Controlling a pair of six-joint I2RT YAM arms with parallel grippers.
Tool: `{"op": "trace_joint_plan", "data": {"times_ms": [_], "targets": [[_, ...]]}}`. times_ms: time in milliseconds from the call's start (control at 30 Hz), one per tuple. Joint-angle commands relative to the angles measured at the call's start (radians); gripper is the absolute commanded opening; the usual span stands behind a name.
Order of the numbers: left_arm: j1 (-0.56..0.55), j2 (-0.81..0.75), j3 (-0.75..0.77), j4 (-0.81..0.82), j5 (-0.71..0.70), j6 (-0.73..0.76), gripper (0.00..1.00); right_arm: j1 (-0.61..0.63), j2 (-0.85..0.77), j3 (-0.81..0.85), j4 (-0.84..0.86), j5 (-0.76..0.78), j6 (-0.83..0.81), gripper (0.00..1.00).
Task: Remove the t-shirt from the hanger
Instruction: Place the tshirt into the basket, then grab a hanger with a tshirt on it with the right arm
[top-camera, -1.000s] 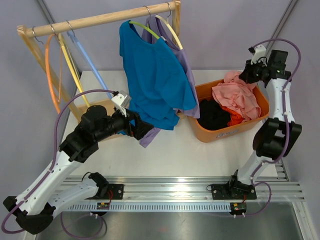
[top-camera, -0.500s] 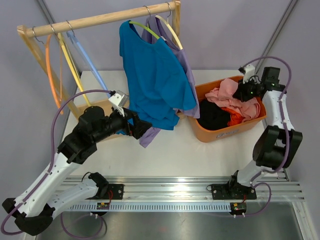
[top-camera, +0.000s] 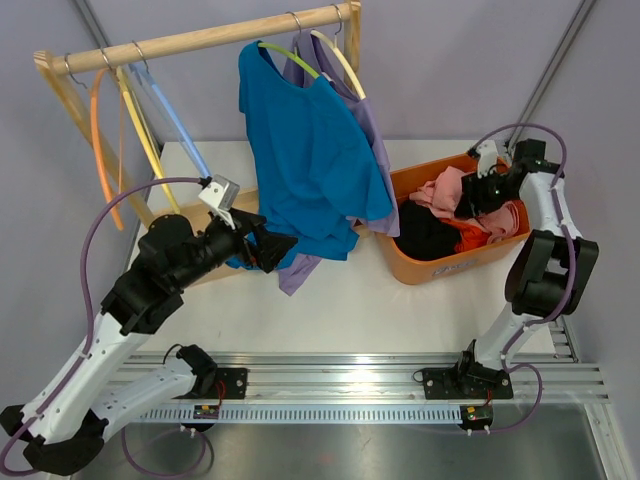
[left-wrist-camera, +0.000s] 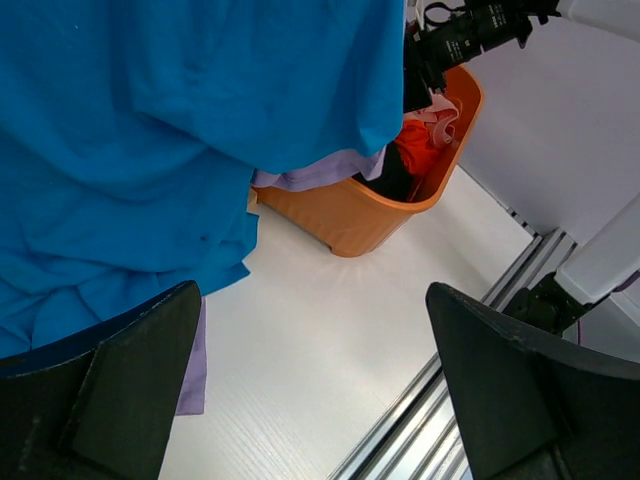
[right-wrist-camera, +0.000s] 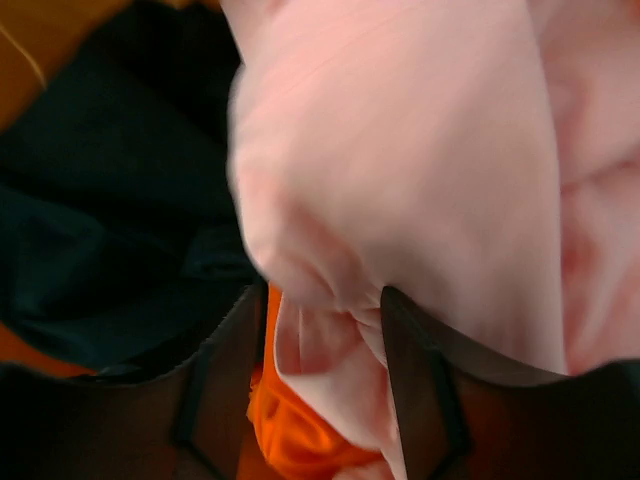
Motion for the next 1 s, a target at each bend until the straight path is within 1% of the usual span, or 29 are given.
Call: {"op": "trace_joint_plan", "data": {"times_ms": [0, 33, 67, 133, 167, 200, 233, 267, 300, 333, 367, 400, 433, 467, 533, 567, 600, 633, 733, 767, 800, 833, 967], "targets": [[-0.005, -0.021, 0.055, 0.062, -0.052, -0.033, 0.99, -0.012, -0.108, 0.192, -0.096, -0.046, -0.019, 0.60], [-0.005, -0.022, 0.058, 0.061, -0.055, -0.036, 0.99, -0.012, -0.120, 0.237, -0.124, -0.068, -0.021, 0.61], [-0.005, -0.019, 0.069, 0.059, -0.055, -0.041, 0.99, -0.010, -0.126, 0.333, -0.150, -0.094, -0.019, 0.63], [-0.005, -0.013, 0.083, 0.045, -0.058, -0.041, 0.99, -0.010, -0.123, 0.440, -0.251, -0.249, -0.018, 0.66], [-0.005, -0.011, 0.101, 0.038, -0.061, -0.039, 0.99, 0.002, -0.112, 0.559, -0.330, -0.319, -0.016, 0.68], [-0.005, -0.008, 0.111, 0.018, -0.062, -0.038, 0.99, 0.020, -0.105, 0.621, -0.364, -0.434, -0.011, 0.69], [-0.005, -0.002, 0.118, 0.010, -0.068, -0.032, 0.99, 0.045, -0.079, 0.683, -0.397, -0.473, 0.014, 0.69], [-0.005, 0.001, 0.127, 0.001, -0.071, -0.029, 0.99, 0.074, -0.065, 0.794, -0.435, -0.499, 0.031, 0.69], [-0.005, 0.004, 0.143, -0.011, -0.081, -0.026, 0.99, 0.156, -0.054, 0.842, -0.441, -0.522, 0.051, 0.69], [-0.005, 0.004, 0.147, -0.016, -0.087, -0.023, 0.99, 0.197, -0.042, 0.879, -0.428, -0.515, 0.129, 0.69], [-0.005, 0.007, 0.152, -0.022, -0.091, -0.021, 0.99, 0.264, -0.046, 0.912, -0.337, -0.501, 0.184, 0.68], [-0.005, 0.005, 0.160, -0.030, -0.096, -0.021, 0.99, 0.309, -0.051, 0.909, -0.270, -0.481, 0.243, 0.68], [-0.005, 0.005, 0.163, -0.031, -0.102, -0.023, 0.99, 0.336, -0.078, 0.895, -0.189, -0.469, 0.378, 0.68], [-0.005, 0.005, 0.164, -0.034, -0.108, -0.026, 0.99, 0.355, -0.094, 0.853, -0.015, -0.453, 0.448, 0.67], [-0.005, -0.001, 0.167, -0.041, -0.119, -0.038, 0.99, 0.414, -0.124, 0.823, 0.125, -0.394, 0.595, 0.65], [-0.005, -0.002, 0.163, -0.042, -0.124, -0.044, 0.99, 0.438, -0.125, 0.824, 0.196, -0.371, 0.614, 0.63], [-0.005, -0.007, 0.160, -0.039, -0.131, -0.050, 0.99, 0.470, -0.112, 0.837, 0.209, -0.305, 0.622, 0.63], [-0.005, -0.013, 0.151, -0.036, -0.134, -0.062, 0.99, 0.525, -0.103, 0.852, 0.215, -0.266, 0.621, 0.63], [-0.005, -0.022, 0.135, -0.019, -0.136, -0.085, 0.99, 0.623, -0.063, 0.909, 0.226, -0.142, 0.614, 0.63], [-0.005, -0.022, 0.135, -0.016, -0.136, -0.087, 0.99, 0.643, -0.054, 0.916, 0.242, -0.111, 0.613, 0.63], [-0.005, -0.022, 0.135, -0.021, -0.136, -0.090, 0.99, 0.660, -0.036, 0.924, 0.250, -0.049, 0.593, 0.62], [-0.005, -0.022, 0.135, -0.022, -0.136, -0.093, 0.99, 0.703, -0.023, 0.950, 0.252, -0.019, 0.579, 0.62], [-0.005, -0.024, 0.140, -0.028, -0.136, -0.093, 0.99, 0.763, 0.052, 1.031, 0.252, 0.115, 0.570, 0.62]]}}
